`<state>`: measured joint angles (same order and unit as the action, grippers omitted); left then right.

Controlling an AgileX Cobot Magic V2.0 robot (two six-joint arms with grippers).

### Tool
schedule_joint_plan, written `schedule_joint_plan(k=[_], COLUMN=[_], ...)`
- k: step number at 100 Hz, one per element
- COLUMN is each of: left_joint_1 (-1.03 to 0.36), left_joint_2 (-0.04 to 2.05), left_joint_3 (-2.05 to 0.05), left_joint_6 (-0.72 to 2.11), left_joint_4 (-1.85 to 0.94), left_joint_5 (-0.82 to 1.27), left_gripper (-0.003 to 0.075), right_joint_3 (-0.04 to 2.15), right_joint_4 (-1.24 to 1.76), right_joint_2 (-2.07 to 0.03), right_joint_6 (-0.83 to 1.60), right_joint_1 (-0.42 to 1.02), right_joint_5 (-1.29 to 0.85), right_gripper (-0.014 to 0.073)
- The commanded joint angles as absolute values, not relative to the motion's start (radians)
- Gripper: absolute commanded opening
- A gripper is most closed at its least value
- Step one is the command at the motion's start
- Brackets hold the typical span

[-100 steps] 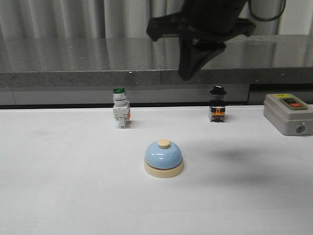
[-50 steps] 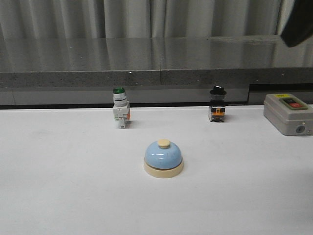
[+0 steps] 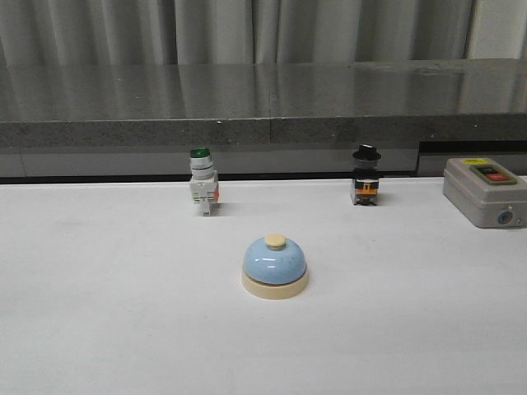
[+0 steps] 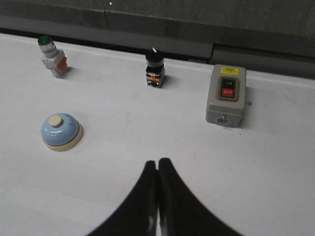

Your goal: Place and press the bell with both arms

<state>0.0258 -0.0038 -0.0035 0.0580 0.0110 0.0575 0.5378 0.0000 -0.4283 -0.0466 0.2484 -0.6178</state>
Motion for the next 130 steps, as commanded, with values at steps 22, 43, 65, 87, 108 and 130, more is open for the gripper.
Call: schedule_joint_plan(k=[22, 43, 65, 87, 108, 130], left_joint_1=[0.028, 0.028, 0.028, 0.028, 0.028, 0.028], left_joint_2=[-0.035, -0.035, -0.035, -0.035, -0.035, -0.035], left_joint_3=[0.05, 0.05, 0.05, 0.05, 0.05, 0.05], left_joint_6=[0.047, 0.047, 0.047, 0.047, 0.047, 0.047], left_joint_4=[0.009, 0.009, 0.009, 0.009, 0.009, 0.009], left_joint_5=[-0.021, -0.021, -0.021, -0.021, -0.021, -0.021], left_gripper=[-0.0018, -0.0018, -0.0018, -0.0018, -0.0018, -0.0018], right_joint_3=[0.536, 0.536, 0.536, 0.474, 0.299, 0.155], right_joint_4=[-0.012, -0.012, -0.012, -0.054, -0.068, -0.062], right_joint_2=[-0.243, -0.245, -0.245, -0.245, -0.181, -0.052], right_joint_6=[-0.04, -0.04, -0.04, -0.039, -0.039, -0.039], right_joint_1=[0.242, 0.242, 0.242, 0.242, 0.203, 0.091], right_joint_5=[-0.587, -0.587, -0.586, -0.491, -0.246, -0.118], right_gripper=[-0.006, -0.006, -0.006, -0.006, -0.006, -0.006])
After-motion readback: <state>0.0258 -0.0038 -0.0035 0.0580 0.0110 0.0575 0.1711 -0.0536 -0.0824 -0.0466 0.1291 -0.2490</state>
